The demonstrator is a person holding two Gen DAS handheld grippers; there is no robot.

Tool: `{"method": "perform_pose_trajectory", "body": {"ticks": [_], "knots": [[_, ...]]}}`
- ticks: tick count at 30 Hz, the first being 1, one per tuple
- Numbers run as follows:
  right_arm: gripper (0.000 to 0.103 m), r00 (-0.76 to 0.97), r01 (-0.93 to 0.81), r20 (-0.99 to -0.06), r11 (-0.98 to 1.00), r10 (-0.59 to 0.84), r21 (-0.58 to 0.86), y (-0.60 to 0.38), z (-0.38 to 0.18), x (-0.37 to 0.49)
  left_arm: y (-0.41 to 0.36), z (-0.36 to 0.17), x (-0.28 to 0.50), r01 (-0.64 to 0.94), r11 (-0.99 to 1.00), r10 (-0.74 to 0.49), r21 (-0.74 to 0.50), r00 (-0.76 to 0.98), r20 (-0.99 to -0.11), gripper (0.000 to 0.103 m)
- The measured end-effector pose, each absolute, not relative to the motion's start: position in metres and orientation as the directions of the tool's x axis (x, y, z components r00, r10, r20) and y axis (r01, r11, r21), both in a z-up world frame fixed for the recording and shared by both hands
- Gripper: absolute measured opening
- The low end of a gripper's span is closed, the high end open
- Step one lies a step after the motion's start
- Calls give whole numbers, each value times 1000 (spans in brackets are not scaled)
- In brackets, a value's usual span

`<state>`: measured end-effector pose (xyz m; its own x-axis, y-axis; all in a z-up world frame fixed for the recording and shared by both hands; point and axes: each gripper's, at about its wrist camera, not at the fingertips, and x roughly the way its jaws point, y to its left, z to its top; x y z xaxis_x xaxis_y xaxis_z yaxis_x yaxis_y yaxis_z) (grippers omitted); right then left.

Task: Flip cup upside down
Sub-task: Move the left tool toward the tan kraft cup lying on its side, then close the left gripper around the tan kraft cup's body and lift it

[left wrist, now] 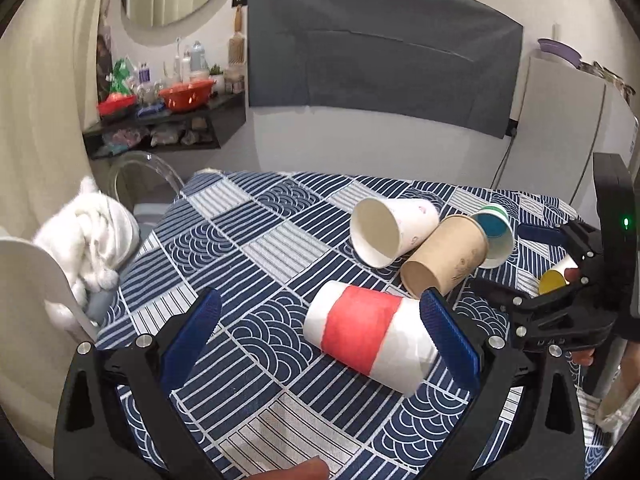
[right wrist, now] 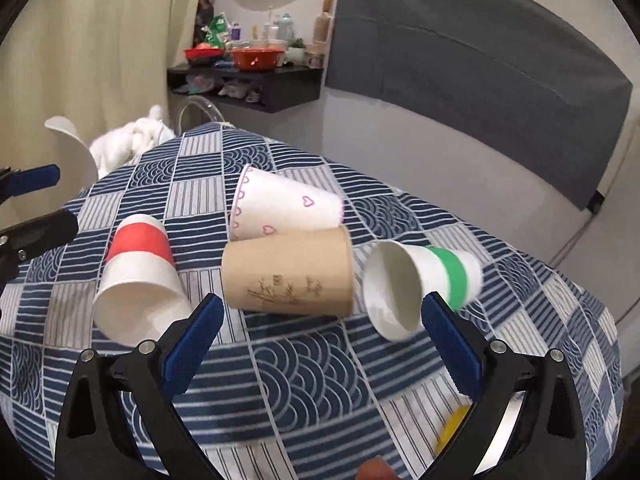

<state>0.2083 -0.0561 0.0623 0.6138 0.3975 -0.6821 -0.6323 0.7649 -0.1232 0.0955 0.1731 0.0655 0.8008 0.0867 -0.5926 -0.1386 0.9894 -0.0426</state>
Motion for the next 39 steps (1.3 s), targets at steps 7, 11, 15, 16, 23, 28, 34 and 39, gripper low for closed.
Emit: {"method": "perform_pose_trajectory", "body": {"ticks": [7,11,15,16,23,28,34,39], "knots": [[95,592,-675,-707,718,388,-171,-29,43,214,192,49,105,-162,974,25,-156,767,-642,97],[95,593,-666,-711,726,377,-171,-22,39,221,192,46,106,-182,970,35,-159,758,-651,97],[95,548,-661,-746,743,379,-108,-20,29,233,189,43,106,-156,974,12,-166,761,-649,97],[93,542,-659,-751,745,377,-102,-20,28,234,188,41,106,-153,975,10,-163,757,-654,97],[82,522,-644,-732,765,438,-2,-48,47,232,184,41,98,-101,973,-63,-209,751,-657,97],[82,486,-656,-692,746,534,116,-79,73,215,173,59,79,-51,981,-76,-186,784,-616,97],[82,493,-682,-657,722,570,115,-106,98,179,161,66,53,-75,994,8,-82,783,-622,97],[82,497,-698,-666,713,556,74,-121,101,145,154,66,29,-111,993,64,-31,760,-647,97]]}}
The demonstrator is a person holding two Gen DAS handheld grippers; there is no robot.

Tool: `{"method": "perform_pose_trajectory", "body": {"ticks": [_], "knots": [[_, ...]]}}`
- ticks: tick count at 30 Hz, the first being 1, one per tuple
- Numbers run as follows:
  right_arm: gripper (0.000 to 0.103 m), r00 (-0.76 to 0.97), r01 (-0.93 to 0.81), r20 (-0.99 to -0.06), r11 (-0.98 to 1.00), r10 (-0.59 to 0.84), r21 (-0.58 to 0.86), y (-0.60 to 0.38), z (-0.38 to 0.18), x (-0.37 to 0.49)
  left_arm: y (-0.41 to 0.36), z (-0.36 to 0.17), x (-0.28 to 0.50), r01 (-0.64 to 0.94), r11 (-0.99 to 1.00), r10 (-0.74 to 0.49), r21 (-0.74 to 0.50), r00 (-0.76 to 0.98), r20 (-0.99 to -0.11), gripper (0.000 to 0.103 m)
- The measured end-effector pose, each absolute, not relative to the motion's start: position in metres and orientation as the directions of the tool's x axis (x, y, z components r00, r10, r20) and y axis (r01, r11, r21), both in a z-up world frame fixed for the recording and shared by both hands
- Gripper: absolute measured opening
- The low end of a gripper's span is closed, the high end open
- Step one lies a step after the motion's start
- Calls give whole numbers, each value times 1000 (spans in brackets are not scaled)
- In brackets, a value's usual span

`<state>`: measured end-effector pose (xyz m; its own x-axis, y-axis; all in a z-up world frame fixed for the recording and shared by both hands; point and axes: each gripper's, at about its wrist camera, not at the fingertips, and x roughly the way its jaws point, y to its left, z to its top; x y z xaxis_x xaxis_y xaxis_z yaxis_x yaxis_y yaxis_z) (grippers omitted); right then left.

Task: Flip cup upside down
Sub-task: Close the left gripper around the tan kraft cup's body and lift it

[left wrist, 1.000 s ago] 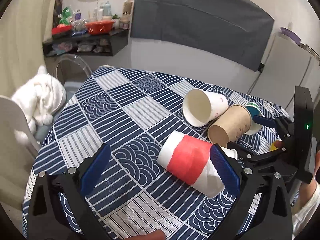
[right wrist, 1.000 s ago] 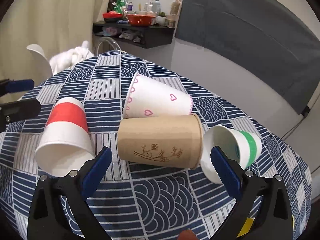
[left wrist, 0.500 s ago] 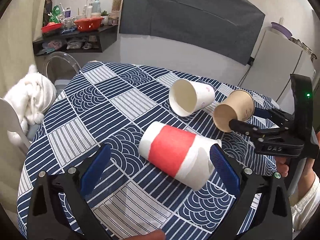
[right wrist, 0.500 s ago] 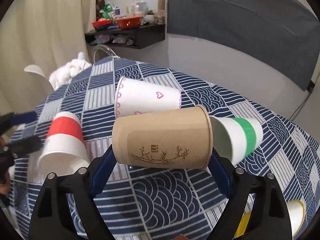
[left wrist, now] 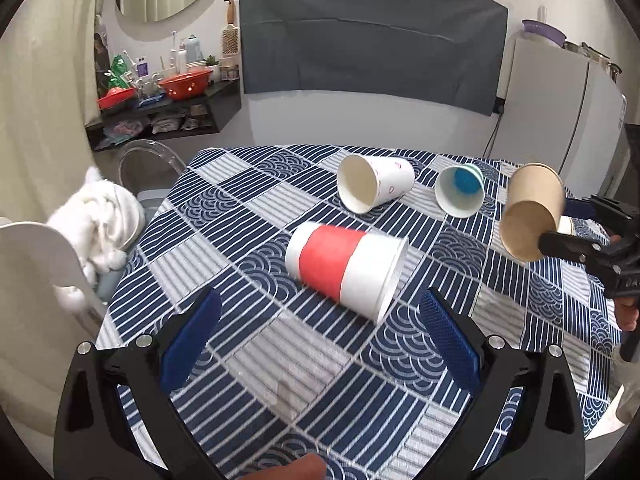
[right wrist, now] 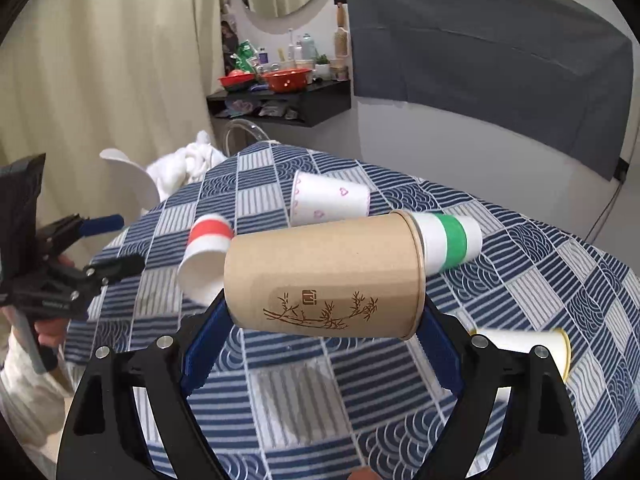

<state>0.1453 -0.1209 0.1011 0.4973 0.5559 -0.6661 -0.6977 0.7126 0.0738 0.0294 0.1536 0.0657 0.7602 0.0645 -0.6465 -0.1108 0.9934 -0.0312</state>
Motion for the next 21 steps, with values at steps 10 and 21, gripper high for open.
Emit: {"method": "perform_pose_trajectory", "body": {"ticks": [10,21], "knots": [[82,487,-740,-697,673,526,-8,-130,82,76,123,63,-33,-90,995,38,-44,742,-669,97],[91,496,-720,-725,693,477,-37,-138,33,41,93,43,-50,-31,997,-33,-77,704,-709,97]]}}
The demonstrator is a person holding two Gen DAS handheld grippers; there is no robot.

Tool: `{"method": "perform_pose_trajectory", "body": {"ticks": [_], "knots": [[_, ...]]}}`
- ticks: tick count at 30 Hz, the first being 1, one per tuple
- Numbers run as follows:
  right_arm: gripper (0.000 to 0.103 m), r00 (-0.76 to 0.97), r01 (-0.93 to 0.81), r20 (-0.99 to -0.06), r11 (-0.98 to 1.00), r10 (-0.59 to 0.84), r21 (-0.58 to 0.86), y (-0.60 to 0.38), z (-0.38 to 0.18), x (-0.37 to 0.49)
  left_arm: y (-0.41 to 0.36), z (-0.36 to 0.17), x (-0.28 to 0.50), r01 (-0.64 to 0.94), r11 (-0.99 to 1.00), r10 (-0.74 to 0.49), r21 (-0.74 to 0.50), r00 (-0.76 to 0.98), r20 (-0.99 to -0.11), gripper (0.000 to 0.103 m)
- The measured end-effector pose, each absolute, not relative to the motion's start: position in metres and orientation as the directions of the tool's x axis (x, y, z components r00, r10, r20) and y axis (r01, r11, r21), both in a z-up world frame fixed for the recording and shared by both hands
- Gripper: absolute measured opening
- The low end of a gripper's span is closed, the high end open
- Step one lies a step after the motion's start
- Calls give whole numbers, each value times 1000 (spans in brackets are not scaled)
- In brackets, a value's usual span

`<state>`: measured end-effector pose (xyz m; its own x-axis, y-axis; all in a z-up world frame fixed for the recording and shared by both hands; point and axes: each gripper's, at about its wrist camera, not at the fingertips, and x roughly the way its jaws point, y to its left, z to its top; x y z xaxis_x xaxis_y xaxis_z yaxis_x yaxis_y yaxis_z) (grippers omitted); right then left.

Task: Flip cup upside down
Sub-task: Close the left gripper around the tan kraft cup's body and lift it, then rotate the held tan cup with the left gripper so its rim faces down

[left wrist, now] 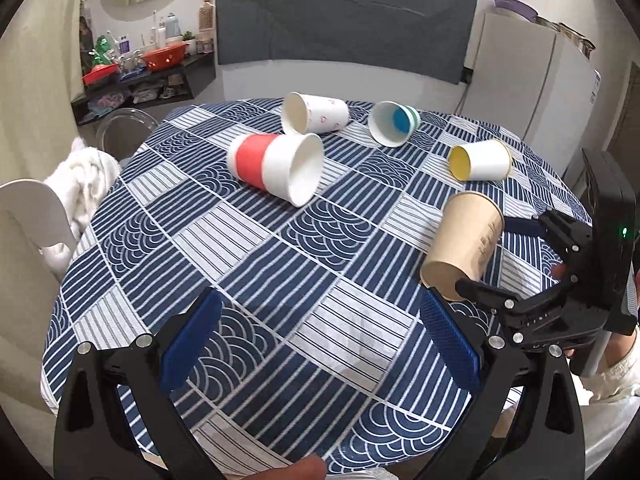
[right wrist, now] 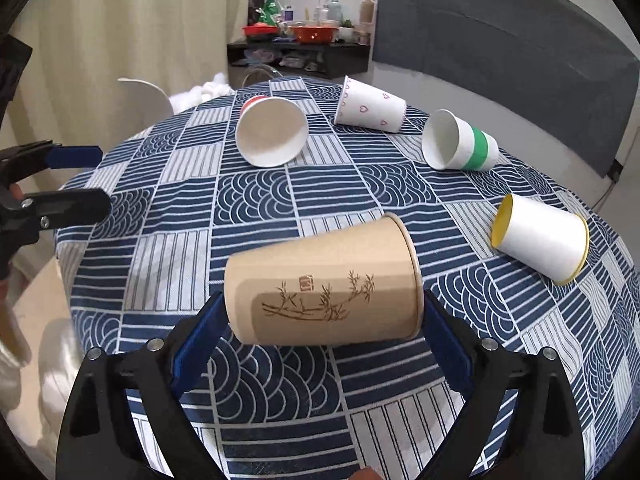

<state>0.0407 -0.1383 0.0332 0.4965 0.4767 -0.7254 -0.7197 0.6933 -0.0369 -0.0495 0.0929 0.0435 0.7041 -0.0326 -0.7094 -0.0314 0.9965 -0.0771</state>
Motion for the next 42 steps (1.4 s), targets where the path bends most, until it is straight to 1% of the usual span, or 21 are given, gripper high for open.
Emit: {"method": "perform_pose_trajectory", "body": {"ticks": [1,8,11,16,24,29,34,36,37,38,39,40,42], "knots": [[93,506,-712,-718,701,478,-36,-141,34,40,90,43,-49,-31,997,-31,-73,702,-711,97],[95,560,-688,-667,725,491,-43,-162,56,36,78,44,-47,-2,997,-50,-73,701,-711,97],[95,546,-692,-650,722,529,6,-177,65,36,73,38,-42,9,997,-66,-82,689,-722,97],[95,540,-679,-625,731,565,74,-199,75,38,58,29,-36,48,996,-91,-80,693,-715,97],[95,527,-652,-624,746,577,139,-239,65,50,27,18,-18,195,977,-199,-85,699,-687,97],[95,533,-628,-636,765,558,144,-259,52,60,9,11,1,341,932,-328,-125,644,-691,97],[95,534,-615,-647,775,544,144,-277,41,73,-3,8,13,407,904,-377,-128,622,-686,97],[95,531,-607,-643,777,552,165,-285,39,78,-7,6,17,418,900,-377,-121,610,-697,97],[95,528,-605,-641,776,558,178,-288,39,80,-6,6,17,416,903,-367,-108,613,-699,94],[95,526,-602,-638,776,563,189,-290,38,82,-7,5,17,408,910,-338,-76,622,-706,86],[95,524,-598,-634,776,569,202,-294,36,83,-5,5,17,399,915,-319,-58,631,-707,59],[95,520,-594,-628,774,578,220,-297,35,84,-2,5,18,384,922,-306,-53,636,-709,54],[95,509,-591,-614,764,604,261,-303,33,83,4,8,22,386,919,-326,-83,624,-710,54]]}}
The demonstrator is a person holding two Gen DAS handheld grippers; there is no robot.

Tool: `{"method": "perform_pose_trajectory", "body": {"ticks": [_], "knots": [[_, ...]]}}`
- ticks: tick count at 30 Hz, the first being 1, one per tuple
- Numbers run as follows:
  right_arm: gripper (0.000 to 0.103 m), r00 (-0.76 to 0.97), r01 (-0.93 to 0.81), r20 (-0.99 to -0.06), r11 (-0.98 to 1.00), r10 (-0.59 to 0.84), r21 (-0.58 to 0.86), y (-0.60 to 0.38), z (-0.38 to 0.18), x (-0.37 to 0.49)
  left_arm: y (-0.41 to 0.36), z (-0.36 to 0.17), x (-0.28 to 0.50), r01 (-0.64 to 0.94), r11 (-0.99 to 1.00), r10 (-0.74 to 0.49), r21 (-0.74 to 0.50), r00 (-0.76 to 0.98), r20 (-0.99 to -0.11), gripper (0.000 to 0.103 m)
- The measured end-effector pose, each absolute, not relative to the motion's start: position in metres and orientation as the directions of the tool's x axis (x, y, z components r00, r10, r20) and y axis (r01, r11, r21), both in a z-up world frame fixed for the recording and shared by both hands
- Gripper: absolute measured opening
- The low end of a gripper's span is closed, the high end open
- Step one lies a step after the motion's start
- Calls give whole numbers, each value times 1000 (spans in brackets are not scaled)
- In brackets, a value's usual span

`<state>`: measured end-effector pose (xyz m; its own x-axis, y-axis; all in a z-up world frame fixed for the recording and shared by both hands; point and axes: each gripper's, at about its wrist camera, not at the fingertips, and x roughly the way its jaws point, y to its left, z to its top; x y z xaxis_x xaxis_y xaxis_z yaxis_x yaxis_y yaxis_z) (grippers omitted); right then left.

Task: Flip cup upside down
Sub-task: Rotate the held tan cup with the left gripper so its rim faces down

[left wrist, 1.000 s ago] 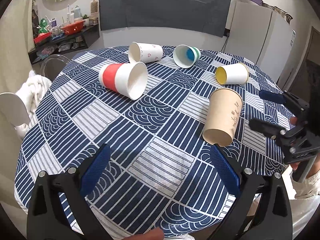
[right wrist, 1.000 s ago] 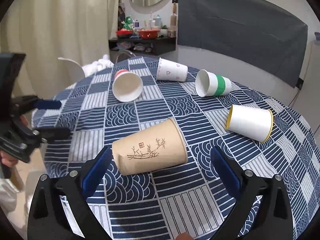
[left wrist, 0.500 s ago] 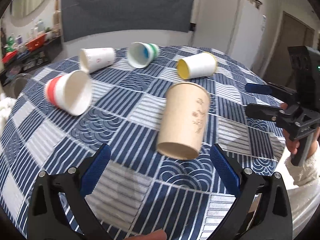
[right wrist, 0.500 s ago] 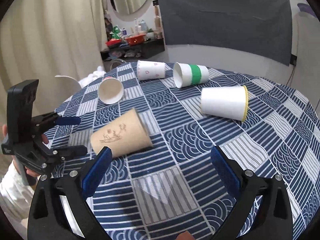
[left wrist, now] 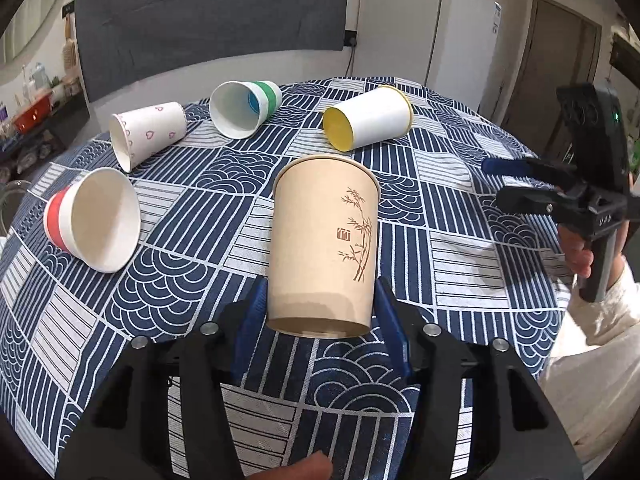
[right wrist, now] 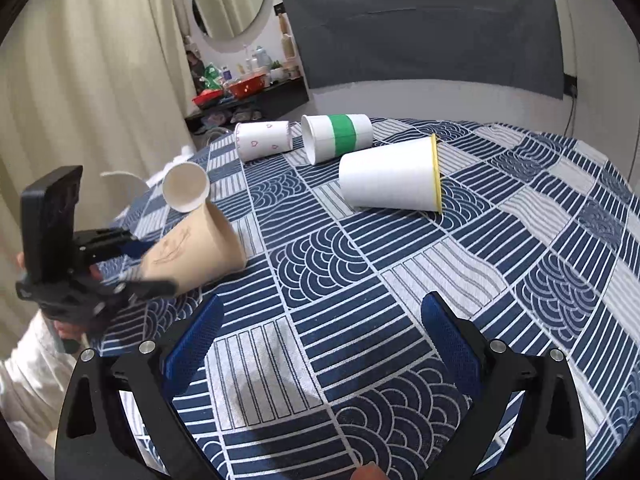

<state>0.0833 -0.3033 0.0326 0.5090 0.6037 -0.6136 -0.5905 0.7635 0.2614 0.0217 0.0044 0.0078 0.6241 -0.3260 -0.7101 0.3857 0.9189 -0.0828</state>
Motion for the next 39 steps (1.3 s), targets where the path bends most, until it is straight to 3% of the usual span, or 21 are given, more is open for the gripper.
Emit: {"method": "perform_pose_trajectory", "body": {"ticks": [7,19,29,33,37,38,39], "knots": [[95,497,-585,-604,754,623,297,-316,29,78,8,39,21,413,911,-295,-15,624,-723,54],[95,498,-582,-665,783,557,221,-301,29,88,-33,78,36,630,671,3,392,526,-850,54],[95,426,-653,-700,731,573,201,-273,25,97,-65,59,60,808,424,184,409,366,-912,54],[95,399,-671,-701,709,591,216,-265,24,102,-77,41,74,846,325,315,423,324,-892,54],[95,380,-675,-689,694,617,249,-262,19,103,-89,41,87,865,295,334,406,305,-892,56],[95,370,-678,-691,689,621,256,-261,18,104,-92,44,92,864,299,316,404,310,-897,58],[95,359,-680,-695,685,623,263,-259,16,105,-95,47,94,862,297,301,412,325,-897,74]]}}
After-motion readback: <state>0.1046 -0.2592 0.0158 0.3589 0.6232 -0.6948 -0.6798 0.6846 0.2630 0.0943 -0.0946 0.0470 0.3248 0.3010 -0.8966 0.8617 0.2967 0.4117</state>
